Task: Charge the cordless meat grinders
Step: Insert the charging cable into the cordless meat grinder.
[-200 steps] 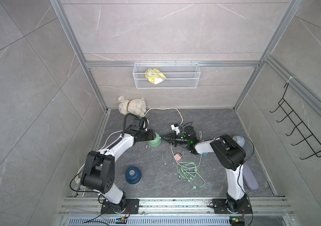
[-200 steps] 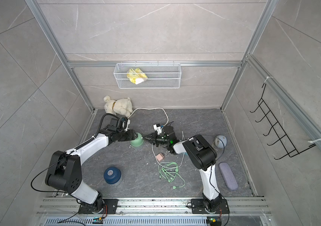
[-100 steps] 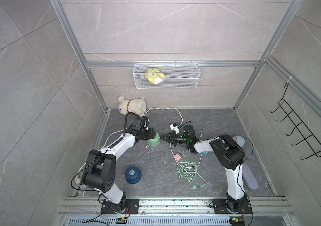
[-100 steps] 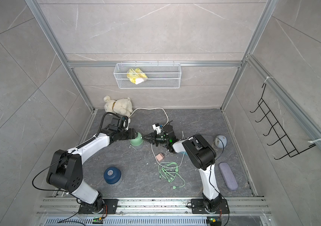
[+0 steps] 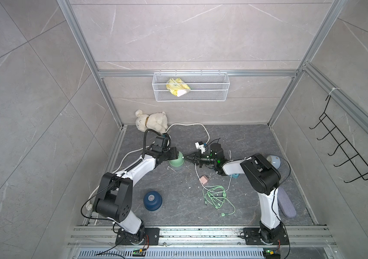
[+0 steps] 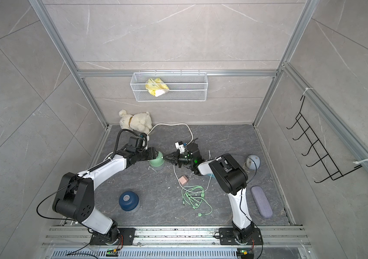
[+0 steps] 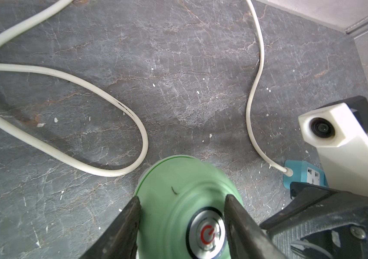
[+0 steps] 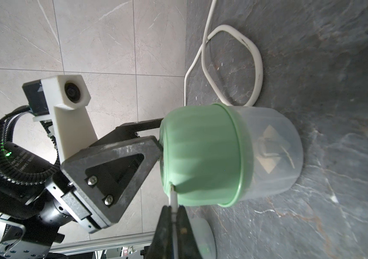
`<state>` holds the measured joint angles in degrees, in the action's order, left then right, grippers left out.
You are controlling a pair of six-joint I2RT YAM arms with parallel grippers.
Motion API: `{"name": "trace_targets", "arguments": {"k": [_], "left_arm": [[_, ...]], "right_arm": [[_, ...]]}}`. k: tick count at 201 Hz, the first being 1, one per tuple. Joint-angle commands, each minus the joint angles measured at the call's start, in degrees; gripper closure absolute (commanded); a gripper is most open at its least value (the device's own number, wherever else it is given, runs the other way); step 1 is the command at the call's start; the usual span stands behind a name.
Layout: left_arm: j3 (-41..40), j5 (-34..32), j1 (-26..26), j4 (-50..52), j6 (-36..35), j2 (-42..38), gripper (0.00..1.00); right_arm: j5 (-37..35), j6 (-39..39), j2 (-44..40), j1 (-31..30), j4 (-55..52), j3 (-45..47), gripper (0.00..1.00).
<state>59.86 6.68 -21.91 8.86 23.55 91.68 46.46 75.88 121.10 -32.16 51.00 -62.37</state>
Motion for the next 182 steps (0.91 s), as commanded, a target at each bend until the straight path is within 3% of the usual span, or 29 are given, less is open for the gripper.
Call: {"name": "trace_targets", "arguments": {"k": [1,50,78,118,153,182], "left_arm": [[-2.7,21.1,-9.5,1.6,4.6,1.2,0.41],[-3.0,20.8,-9.8,1.5,5.2,0.6,0.41],[-2.7,17.0,-9.0,3.8,4.3,-0.6,0.41],[-2.8,9.7,-5.2,6.4,3.0,-3.2,0.41],[-1.6,8.2,-3.0,7.9,0.8,-4.6,0.41],[-0.6,8.9,-2.4,8.5,-0.6,-4.8,0.4]], "right_arm": [[-4.8,0.0,2.7,-3.5,-3.5,-2.1,1.0],[-5.5,0.0,2.8,-3.6,-4.0,-1.8,1.0],[-6.0,-0.4,2.5,-3.4,-4.2,-1.1,0.98],[-7.2,-1.5,0.1,-1.9,-4.5,1.7,0.74],[-7.2,-3.3,-2.7,-0.3,-5.7,2.9,0.52],[-6.7,-6.8,-6.4,0.9,-10.4,2.5,0.45]]}}
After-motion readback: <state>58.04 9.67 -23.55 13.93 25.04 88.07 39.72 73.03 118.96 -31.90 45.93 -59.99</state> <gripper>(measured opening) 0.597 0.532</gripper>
